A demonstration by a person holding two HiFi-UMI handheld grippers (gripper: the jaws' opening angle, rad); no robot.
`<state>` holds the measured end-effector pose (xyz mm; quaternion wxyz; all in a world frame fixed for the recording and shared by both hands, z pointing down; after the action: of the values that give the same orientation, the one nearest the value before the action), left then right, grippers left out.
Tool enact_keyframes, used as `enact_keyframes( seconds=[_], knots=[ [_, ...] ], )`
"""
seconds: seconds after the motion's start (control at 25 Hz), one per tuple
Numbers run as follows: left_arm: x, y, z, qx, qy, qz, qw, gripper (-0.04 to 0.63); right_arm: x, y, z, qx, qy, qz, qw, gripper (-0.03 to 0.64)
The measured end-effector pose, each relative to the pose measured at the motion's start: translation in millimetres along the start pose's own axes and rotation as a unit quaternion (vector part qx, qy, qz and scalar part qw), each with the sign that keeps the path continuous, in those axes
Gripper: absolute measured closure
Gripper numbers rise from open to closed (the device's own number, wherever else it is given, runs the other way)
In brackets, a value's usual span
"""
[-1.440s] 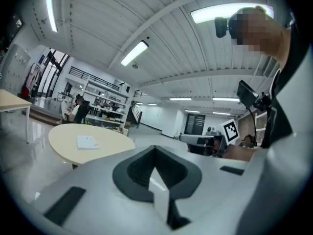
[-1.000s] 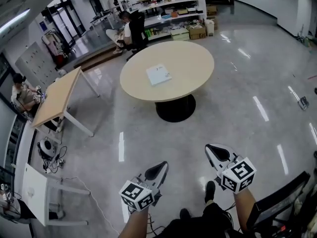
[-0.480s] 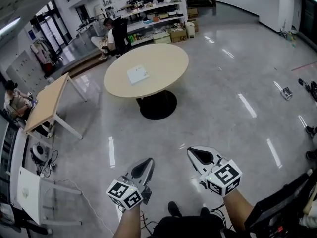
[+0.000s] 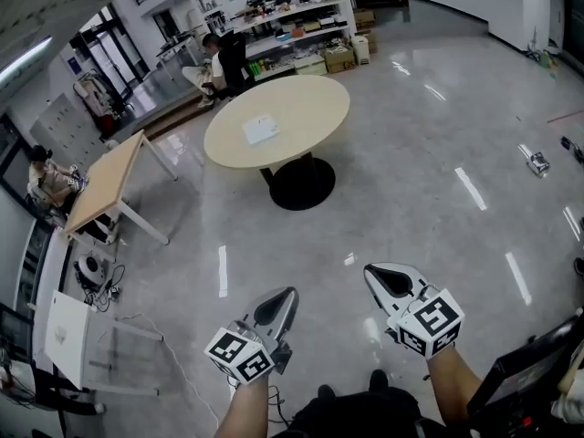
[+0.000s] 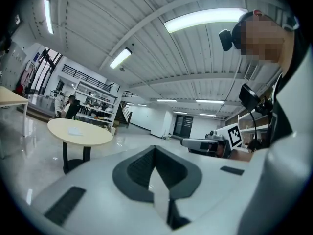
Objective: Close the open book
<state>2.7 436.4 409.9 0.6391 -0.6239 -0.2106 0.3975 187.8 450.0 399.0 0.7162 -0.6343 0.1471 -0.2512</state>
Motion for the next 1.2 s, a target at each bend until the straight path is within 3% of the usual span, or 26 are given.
enact_keyframes(
  seconds=[0.6, 1.2],
  knots=[
    [-1.9, 22.1, 72.4, 0.010, 0.011, -0.023, 0.9996, 0.603, -48.7, 9.7, 7.2, 0.019, -0.035, -0.001, 0.999, 0.618],
    [-7.0, 26.8, 89.0, 0.015, 0.027, -0.012, 0.9994, 0.603, -46.0, 13.0, 4.2, 0.023, -0.055, 0.009, 0.998, 0.618]
  ],
)
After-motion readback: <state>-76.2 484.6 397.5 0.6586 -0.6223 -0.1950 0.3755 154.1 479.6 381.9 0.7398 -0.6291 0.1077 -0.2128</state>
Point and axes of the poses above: the fingertips, and each gripper's own axes: z backward along the fingers, x to its right, y out of its top, the point moved 3 cm from there along z, backward along the fingers, and after that the axes turned 15 degrees about x, right-handed, at the moved point
